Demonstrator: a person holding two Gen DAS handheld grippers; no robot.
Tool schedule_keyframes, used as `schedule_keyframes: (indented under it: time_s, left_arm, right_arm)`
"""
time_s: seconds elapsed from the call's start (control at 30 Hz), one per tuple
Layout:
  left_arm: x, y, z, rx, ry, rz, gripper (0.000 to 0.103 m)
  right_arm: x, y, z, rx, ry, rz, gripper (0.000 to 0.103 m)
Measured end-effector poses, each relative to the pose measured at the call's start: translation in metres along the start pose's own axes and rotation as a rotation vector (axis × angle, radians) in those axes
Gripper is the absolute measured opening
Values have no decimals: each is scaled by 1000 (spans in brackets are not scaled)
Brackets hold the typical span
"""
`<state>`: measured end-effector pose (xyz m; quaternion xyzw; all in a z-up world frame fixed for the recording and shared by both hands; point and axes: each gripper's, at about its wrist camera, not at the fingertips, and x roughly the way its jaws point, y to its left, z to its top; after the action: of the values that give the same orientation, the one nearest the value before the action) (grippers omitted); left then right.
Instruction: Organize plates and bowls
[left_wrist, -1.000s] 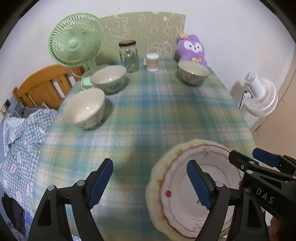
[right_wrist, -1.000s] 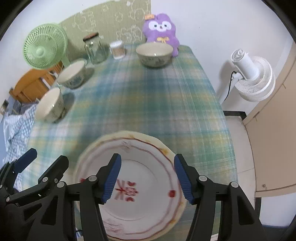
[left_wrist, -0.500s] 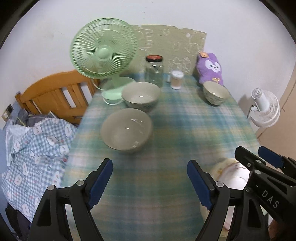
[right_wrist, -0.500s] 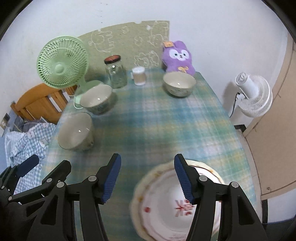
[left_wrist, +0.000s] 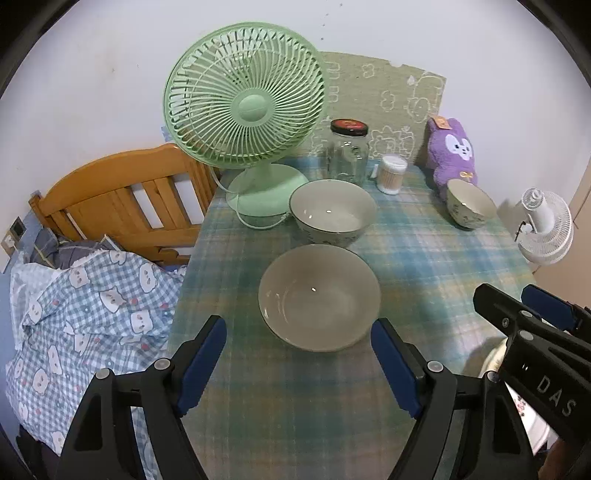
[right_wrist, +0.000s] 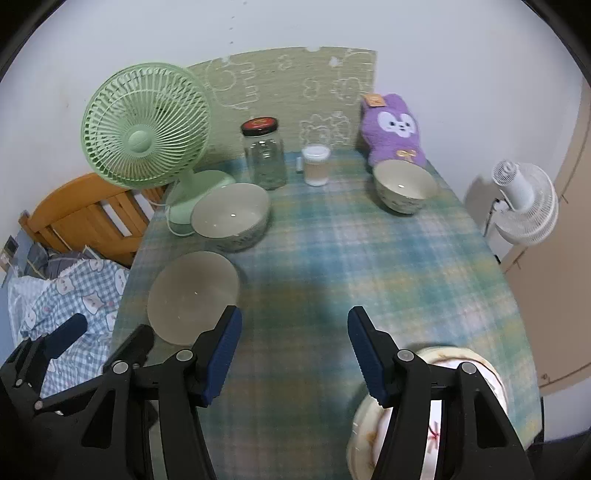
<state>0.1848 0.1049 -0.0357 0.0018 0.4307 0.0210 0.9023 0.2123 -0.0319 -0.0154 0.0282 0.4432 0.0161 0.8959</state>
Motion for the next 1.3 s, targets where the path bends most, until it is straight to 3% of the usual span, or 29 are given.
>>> schedule_keyframes:
  time_s: [0.2, 0.4, 0.47, 0.87, 0.97, 1.13, 1.3]
  left_arm:
    - [32, 11, 10, 6, -10, 15, 72]
    - [66, 24, 14, -9, 6, 27, 68]
    - [80, 29, 14, -21, 24, 46, 62]
    - [124, 38, 11, -43, 98, -11, 30]
    - [131, 38, 10, -40, 116, -24, 24]
    - [134, 36, 11, -34, 117, -46, 16]
    - [135, 36, 11, -36, 127, -38, 16]
  right_arm:
    - [35, 27, 10, -15, 4, 11, 63]
    - [72, 46, 17, -37, 15, -10, 61]
    - [86, 52, 18, -41, 27, -14, 60]
    - [140, 67, 19, -24, 97, -45, 33]
    - [147, 70, 19, -33, 117, -51, 21]
    - [150, 72, 19, -47, 115, -71, 21]
    - [148, 74, 19, -53, 121, -70, 20]
